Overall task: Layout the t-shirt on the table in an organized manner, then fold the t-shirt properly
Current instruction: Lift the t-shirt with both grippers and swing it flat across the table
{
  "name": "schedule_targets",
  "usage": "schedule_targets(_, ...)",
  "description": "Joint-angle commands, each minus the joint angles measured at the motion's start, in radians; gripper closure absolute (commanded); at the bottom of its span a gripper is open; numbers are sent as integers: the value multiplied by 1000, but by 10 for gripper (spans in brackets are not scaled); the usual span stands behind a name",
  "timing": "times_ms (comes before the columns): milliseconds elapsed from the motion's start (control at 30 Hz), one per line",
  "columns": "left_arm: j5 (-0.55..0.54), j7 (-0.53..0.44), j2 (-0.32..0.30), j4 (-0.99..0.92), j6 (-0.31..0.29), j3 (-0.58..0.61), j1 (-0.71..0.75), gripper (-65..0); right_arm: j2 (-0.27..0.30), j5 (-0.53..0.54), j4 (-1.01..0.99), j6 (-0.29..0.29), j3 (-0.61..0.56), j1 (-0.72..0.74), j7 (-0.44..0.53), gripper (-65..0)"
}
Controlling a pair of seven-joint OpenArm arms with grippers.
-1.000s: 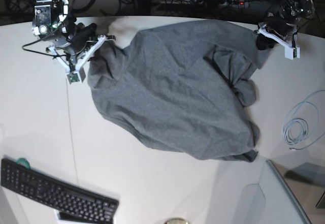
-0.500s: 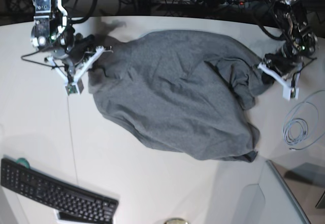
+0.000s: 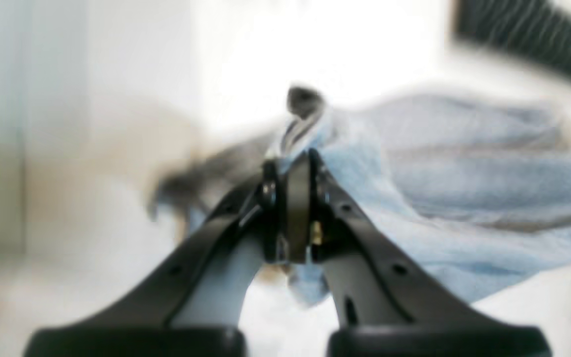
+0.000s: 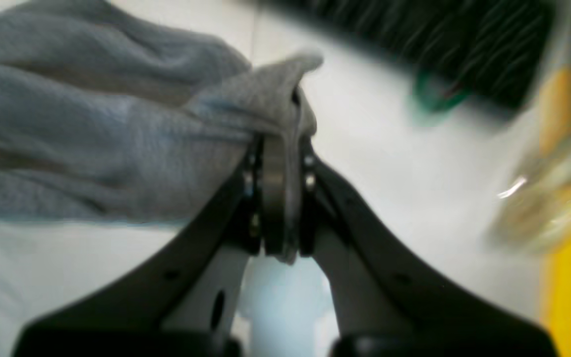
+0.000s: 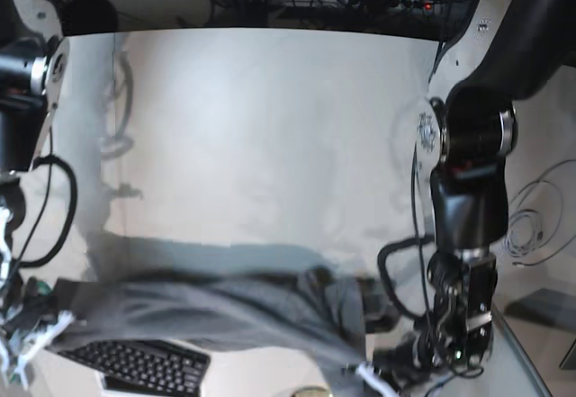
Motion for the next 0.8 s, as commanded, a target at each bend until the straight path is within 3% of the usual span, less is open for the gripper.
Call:
schedule_targets(0,-15,-40,20,21,-5,-3,-85,0,48,-1,50,-3,10,56,22,-6)
schedule_targets(133,-53,7,69,159,-4,-3,-163,0,133,1,271,1,87,79,-61,-6)
schedule_targets(267,-125,128,49,494,1,-4,-25,0,128,2,576,9,209,-62,-191,-6)
schedule_targets(433,-124,148,-26,788,49,-4,316,0,6,2,686,53,237,-346,-193,-6)
schedule_targets(500,-128,139,-63,839,49,-4,472,0,-93,1,666,57,258,-444,-153,-6)
schedule_targets(667,-122,-14,-91,807,49,-58,788,0,-242,-2,562,52,260,-653,7,-6)
schedule_targets(767,-122,-88,-105,709,49,-87,876,0,-277,-2,467,52,261,-714,53,-6)
